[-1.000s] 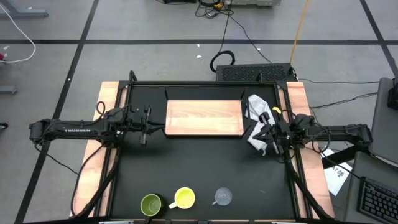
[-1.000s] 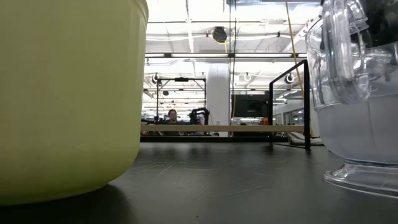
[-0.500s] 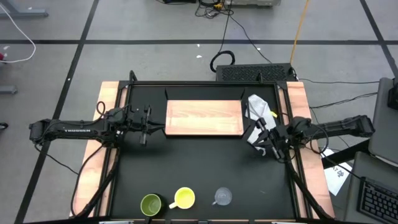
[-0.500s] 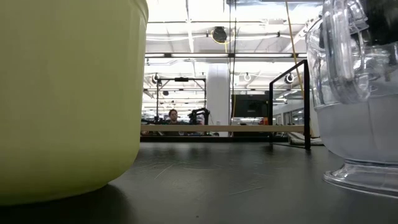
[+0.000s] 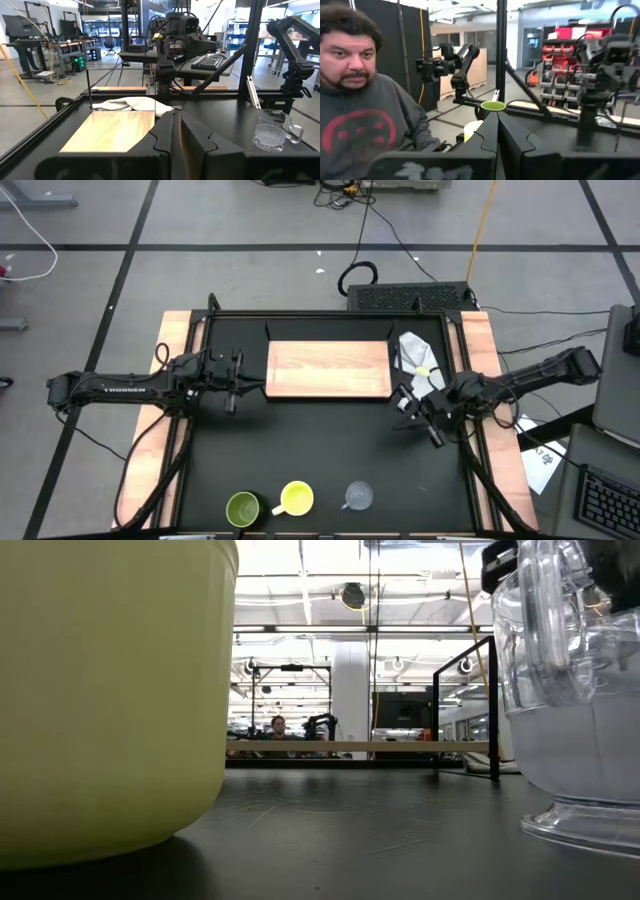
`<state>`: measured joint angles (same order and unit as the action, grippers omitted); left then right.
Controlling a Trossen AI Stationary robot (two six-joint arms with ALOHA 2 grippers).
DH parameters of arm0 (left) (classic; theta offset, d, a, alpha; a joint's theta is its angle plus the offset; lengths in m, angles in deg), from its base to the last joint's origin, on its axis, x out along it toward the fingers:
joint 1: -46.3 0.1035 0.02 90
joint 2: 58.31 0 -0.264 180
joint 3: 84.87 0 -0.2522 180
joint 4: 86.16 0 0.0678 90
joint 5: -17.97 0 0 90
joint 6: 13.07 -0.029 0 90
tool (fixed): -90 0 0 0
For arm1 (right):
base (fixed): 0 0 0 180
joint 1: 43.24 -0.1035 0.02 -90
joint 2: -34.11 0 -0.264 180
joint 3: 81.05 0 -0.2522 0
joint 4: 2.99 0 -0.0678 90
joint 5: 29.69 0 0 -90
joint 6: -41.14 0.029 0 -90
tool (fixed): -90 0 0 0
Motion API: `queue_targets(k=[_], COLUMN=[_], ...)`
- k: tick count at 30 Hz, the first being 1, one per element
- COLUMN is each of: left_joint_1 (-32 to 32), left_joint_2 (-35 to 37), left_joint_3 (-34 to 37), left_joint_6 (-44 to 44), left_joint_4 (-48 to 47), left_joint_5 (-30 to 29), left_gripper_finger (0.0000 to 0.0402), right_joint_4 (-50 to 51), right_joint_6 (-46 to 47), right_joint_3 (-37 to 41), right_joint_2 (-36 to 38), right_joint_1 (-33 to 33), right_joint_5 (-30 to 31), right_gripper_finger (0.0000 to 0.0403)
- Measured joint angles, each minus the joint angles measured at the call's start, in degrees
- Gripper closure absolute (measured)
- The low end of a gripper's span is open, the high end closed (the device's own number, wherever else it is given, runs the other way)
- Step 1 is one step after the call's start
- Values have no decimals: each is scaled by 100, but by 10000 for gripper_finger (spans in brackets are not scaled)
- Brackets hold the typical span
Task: Stack small to large cups/mugs on shelf
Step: Put the transparent mug on the shelf
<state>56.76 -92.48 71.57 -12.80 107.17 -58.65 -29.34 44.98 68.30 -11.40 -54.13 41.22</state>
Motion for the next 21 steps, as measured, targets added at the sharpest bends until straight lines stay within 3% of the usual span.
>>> queue_targets(k=[6,14,21], left_joint_1=[0,0,0], left_joint_2=[0,0,0], left_joint_3=[-1,0,0], left_joint_6=[1,1,2], left_joint_4=[0,0,0], left_joint_5=[0,0,0], left_gripper_finger=[369,369,369], right_joint_4=[-57,-1424,-1612], right_joint_6=[-14,86,126], right_joint_3=[-325,-399,-399], right_joint_2=[-635,-1487,-1820], right_joint_1=[-212,-558,-731], right_joint_5=[61,486,660], right_gripper_finger=[403,403,403])
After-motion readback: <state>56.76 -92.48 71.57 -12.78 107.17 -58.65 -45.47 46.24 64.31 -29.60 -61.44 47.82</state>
